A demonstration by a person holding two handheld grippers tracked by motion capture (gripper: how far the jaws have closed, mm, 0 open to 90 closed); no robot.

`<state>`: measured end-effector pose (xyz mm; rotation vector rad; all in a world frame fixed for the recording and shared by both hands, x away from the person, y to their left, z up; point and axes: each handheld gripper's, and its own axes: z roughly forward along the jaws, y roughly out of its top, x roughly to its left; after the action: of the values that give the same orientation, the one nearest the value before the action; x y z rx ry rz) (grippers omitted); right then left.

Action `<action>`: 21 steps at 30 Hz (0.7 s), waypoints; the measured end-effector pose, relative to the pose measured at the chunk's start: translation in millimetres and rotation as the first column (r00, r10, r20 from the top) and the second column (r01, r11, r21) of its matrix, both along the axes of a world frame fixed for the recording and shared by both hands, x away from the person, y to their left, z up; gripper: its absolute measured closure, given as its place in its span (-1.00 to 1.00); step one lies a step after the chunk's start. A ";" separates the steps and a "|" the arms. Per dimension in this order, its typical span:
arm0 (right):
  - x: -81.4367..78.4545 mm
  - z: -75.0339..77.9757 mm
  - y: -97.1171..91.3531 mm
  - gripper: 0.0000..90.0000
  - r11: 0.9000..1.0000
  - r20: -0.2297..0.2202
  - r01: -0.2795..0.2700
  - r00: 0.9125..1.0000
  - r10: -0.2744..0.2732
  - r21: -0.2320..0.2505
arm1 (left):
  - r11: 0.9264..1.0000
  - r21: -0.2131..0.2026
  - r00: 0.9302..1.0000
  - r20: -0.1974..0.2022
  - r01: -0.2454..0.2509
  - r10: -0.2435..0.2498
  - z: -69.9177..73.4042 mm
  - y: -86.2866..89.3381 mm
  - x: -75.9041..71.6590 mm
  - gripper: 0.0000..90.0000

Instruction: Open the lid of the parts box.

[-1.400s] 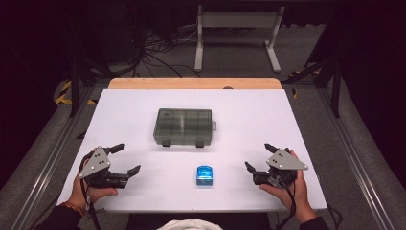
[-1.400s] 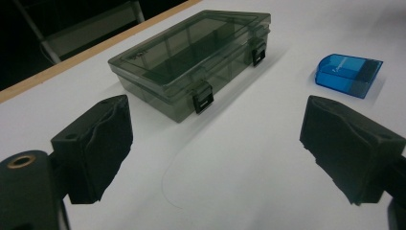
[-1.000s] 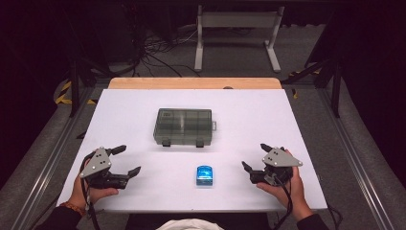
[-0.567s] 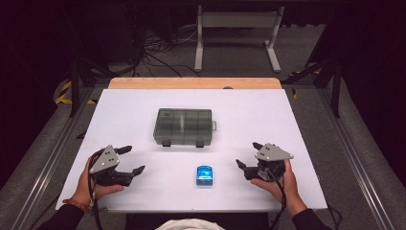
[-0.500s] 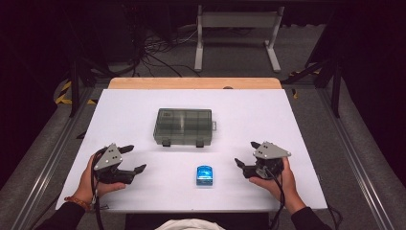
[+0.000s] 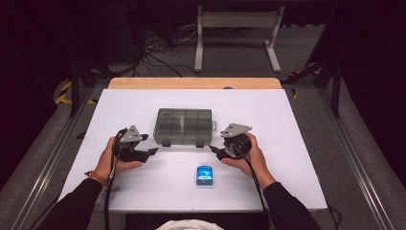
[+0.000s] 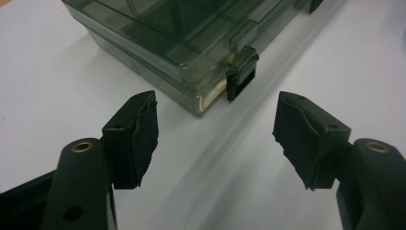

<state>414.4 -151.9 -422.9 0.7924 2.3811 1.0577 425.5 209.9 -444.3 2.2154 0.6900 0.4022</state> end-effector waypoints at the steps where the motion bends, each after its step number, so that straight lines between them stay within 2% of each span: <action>1: 3.1 -1.7 3.9 -0.22 1.000 -0.003 -0.006 1.000 0.006 -0.014 | 1.000 0.006 1.000 -0.001 0.003 -0.003 -0.8 -1.3 1.9 -0.24; 2: 5.0 -3.1 6.2 -0.21 1.000 -0.007 -0.009 1.000 0.009 -0.022 | 1.000 0.010 1.000 -0.003 0.002 -0.002 -1.3 -2.5 3.5 -0.24; 3: 9.5 -6.8 9.7 -0.16 1.000 -0.033 -0.011 0.999 0.011 -0.026 | 1.000 0.010 1.000 -0.001 0.000 0.000 -1.6 -3.6 6.6 -0.23; 6: 13.0 -8.8 10.7 -0.11 1.000 -0.047 -0.012 0.999 0.011 -0.018 | 1.000 -0.008 1.000 -0.013 0.003 -0.003 -1.8 -6.4 12.6 -0.19; 8: 18.2 -11.1 11.9 -0.01 1.000 -0.063 -0.004 0.998 0.004 -0.011 | 1.000 0.002 1.000 -0.018 0.006 -0.006 -2.8 -8.4 16.2 -0.17; 10: 19.8 -9.7 11.3 0.09 1.000 -0.058 -0.003 0.998 0.003 0.000 | 1.000 -0.003 1.000 -0.023 0.002 -0.002 -3.4 -8.9 16.8 -0.15; 17: 22.3 -13.2 12.5 0.16 1.000 -0.079 -0.008 0.997 0.006 -0.015 | 1.000 -0.009 0.999 -0.039 0.006 -0.006 -5.0 -9.5 20.4 -0.02; 21: 23.8 -14.7 14.4 0.20 1.000 -0.074 0.005 0.997 -0.006 -0.020 | 1.000 -0.004 0.999 -0.037 -0.005 0.005 -5.3 -9.4 21.3 0.02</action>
<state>438.2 -137.5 -437.5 0.8442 2.4454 1.0182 446.7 200.5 -449.6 2.2222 0.7151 0.3626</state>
